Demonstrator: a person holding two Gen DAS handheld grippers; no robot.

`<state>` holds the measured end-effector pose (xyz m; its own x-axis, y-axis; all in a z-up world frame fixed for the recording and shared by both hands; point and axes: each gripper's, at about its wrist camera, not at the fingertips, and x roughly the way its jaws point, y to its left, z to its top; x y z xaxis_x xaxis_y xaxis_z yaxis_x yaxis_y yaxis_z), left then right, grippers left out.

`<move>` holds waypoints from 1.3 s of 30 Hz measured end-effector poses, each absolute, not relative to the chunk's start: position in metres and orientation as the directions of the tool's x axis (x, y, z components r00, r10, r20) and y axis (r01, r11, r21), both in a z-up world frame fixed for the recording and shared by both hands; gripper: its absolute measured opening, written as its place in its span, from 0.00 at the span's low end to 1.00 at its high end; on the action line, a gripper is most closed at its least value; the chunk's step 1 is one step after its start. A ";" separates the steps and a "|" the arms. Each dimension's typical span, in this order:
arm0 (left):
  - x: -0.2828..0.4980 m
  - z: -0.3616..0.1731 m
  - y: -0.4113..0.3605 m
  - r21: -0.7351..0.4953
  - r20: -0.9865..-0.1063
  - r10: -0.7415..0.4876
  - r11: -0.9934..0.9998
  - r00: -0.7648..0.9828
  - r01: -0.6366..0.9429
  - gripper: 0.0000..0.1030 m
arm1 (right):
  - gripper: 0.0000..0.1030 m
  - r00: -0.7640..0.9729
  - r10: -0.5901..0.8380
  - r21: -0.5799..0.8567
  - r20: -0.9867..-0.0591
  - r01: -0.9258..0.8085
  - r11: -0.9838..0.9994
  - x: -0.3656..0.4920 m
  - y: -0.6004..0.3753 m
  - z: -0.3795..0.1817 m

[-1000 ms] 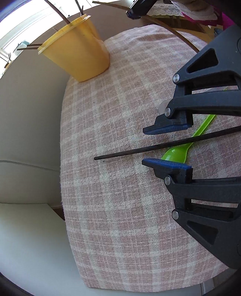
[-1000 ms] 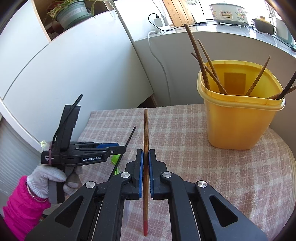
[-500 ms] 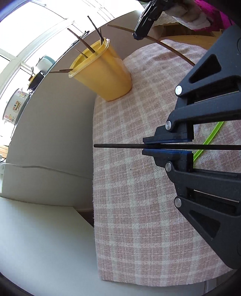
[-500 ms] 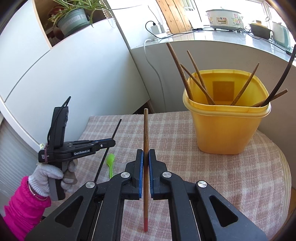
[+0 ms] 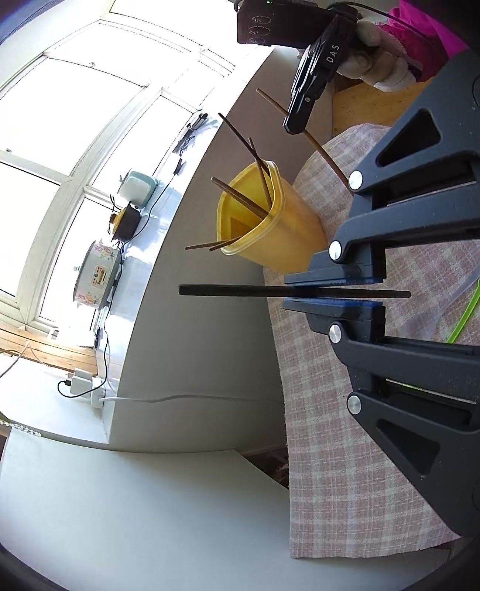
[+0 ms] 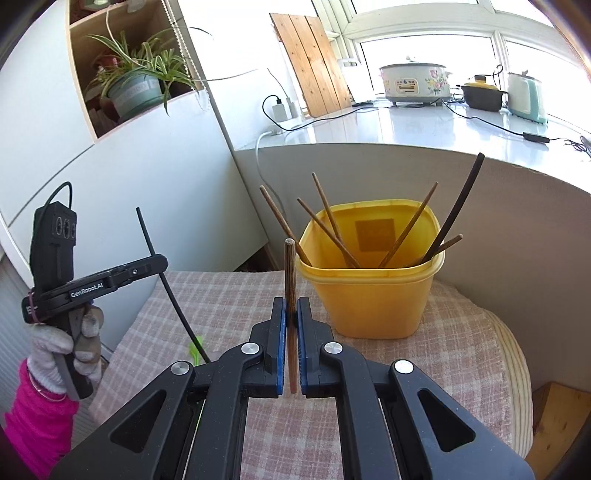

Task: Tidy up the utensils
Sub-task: 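Lift both held chopsticks and lower them into the yellow container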

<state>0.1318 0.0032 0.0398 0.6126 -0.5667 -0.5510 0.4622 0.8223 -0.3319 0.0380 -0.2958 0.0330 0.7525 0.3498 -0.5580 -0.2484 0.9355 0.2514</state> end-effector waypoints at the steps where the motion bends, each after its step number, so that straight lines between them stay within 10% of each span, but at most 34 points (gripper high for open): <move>1: 0.133 0.042 0.002 -0.336 -0.542 -0.572 0.819 0.616 0.466 0.03 | 0.04 0.757 0.350 0.251 -0.552 -0.249 0.935 0.037 -0.298 0.036; 39: 0.171 0.153 -0.078 -0.245 -0.302 -0.577 0.816 0.759 0.523 0.03 | 0.04 0.919 0.237 0.139 -0.314 -0.202 0.969 0.058 -0.341 0.140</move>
